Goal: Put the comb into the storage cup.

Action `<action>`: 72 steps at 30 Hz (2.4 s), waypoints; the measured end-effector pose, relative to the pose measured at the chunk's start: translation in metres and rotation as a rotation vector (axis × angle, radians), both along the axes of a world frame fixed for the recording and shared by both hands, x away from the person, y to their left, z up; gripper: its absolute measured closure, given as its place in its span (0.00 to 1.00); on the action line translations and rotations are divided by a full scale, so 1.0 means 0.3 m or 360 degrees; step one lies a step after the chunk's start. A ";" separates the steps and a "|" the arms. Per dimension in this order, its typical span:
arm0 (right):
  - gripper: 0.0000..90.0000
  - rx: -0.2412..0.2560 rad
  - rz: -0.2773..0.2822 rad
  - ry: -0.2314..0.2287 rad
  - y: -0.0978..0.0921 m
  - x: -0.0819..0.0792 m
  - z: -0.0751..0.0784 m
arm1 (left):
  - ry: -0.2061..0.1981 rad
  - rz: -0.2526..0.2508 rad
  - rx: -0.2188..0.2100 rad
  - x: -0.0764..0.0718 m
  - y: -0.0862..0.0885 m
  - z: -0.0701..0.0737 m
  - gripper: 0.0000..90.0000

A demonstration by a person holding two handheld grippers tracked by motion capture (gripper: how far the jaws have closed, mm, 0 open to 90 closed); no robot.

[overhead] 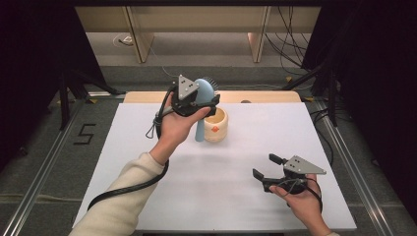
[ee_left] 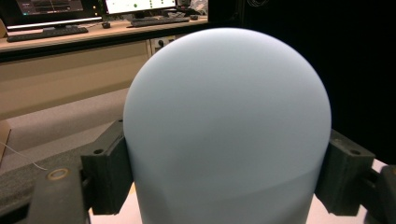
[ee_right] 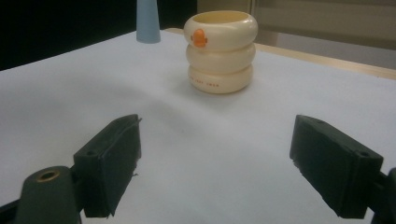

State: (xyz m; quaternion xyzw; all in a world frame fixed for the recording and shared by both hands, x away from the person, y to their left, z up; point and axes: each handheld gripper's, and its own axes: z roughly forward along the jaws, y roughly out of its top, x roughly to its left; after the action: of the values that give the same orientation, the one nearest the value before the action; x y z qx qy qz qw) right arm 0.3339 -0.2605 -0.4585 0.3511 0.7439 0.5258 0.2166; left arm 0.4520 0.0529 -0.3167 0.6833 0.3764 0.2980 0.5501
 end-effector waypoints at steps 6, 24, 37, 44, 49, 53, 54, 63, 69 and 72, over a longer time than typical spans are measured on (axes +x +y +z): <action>0.19 0.0007 -0.0004 -0.0002 0.000 0.000 -0.001 | 0.0000 0.0008 0.0003 0.012 -0.002 0.007 0.22; 0.19 0.0000 -0.0013 0.0009 -0.003 0.000 -0.002 | 0.0006 0.0021 -0.0001 0.051 -0.004 0.031 0.22; 0.19 0.0004 -0.0010 0.0016 -0.005 0.002 -0.004 | -0.0012 0.0031 0.0004 0.079 -0.010 0.049 0.22; 0.19 0.0008 -0.0011 0.0017 -0.004 0.003 -0.004 | -0.0009 0.0031 -0.0001 0.091 -0.013 0.052 0.22; 0.19 0.0001 -0.0013 0.0022 -0.005 0.003 -0.004 | -0.0013 0.0036 -0.0020 0.097 -0.012 0.056 0.22; 0.19 0.0004 -0.0013 0.0023 -0.005 0.003 -0.005 | -0.0016 0.0045 -0.0032 0.102 -0.013 0.056 0.22; 0.19 0.0002 -0.0013 0.0023 -0.005 0.003 -0.005 | -0.0018 0.0046 -0.0031 0.103 -0.013 0.056 0.22; 0.19 0.0012 -0.0018 0.0021 -0.005 0.004 -0.006 | -0.0040 0.0042 -0.0045 0.113 -0.020 0.061 0.22; 0.19 0.0013 -0.0015 0.0024 -0.005 0.004 -0.007 | -0.0053 0.0041 -0.0064 0.124 -0.031 0.063 0.22; 0.19 0.0014 -0.0018 0.0023 -0.005 0.004 -0.006 | -0.0058 0.0041 -0.0072 0.133 -0.038 0.062 0.22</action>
State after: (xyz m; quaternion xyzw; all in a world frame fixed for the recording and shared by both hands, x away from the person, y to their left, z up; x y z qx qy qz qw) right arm 0.3350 -0.2620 -0.4604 0.3601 0.7411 0.5252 0.2127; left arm 0.4917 0.0416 -0.2980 0.6603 0.3819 0.3089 0.5681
